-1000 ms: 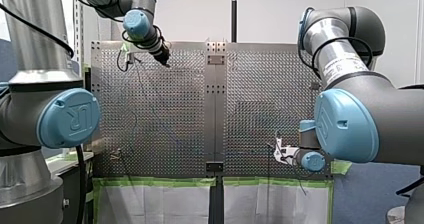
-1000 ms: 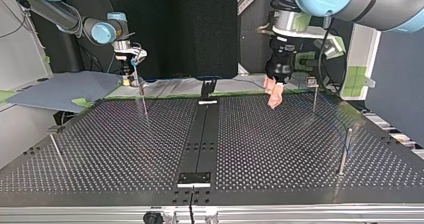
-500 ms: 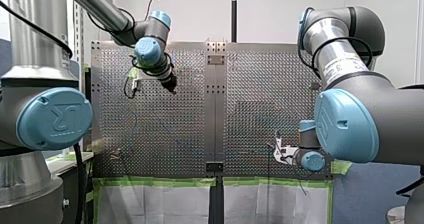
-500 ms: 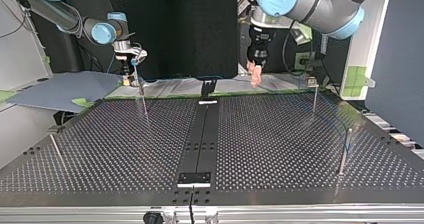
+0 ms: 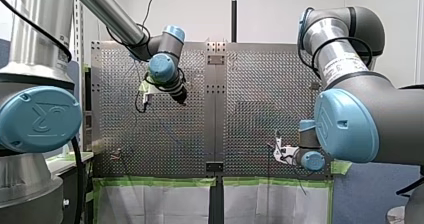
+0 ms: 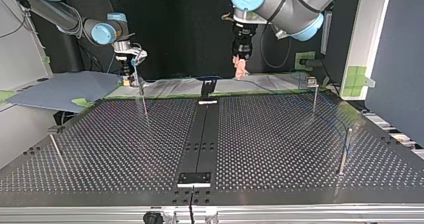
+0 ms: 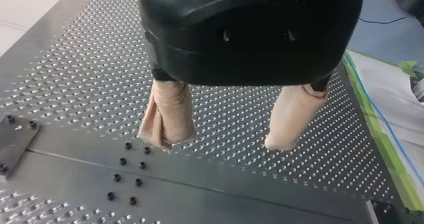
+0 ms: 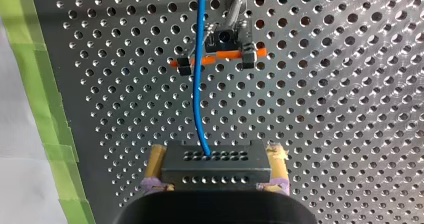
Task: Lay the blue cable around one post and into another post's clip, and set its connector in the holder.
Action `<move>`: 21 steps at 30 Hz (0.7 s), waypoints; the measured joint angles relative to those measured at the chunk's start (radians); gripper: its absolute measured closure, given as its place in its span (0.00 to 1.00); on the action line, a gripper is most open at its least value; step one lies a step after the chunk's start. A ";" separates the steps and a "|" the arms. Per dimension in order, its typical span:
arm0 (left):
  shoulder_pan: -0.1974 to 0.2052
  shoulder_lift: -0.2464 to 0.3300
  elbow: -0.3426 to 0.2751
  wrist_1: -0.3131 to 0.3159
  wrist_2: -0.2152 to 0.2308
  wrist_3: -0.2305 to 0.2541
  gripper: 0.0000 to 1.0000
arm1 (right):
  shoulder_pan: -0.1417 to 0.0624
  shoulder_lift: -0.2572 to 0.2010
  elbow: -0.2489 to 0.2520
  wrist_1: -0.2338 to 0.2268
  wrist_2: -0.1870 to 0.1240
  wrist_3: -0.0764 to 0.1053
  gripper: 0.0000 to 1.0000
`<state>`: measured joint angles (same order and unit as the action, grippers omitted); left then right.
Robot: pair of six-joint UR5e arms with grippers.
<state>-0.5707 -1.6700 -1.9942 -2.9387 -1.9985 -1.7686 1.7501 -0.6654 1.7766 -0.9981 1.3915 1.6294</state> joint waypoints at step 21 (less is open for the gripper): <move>-0.183 -0.183 0.000 0.184 -0.147 -0.056 0.00 | 0.001 0.000 0.000 0.006 0.000 0.000 0.96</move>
<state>-0.7542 -1.8534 -1.9945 -2.7550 -2.1453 -1.8243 1.7511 -0.6653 1.7767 -0.9926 1.3915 1.6294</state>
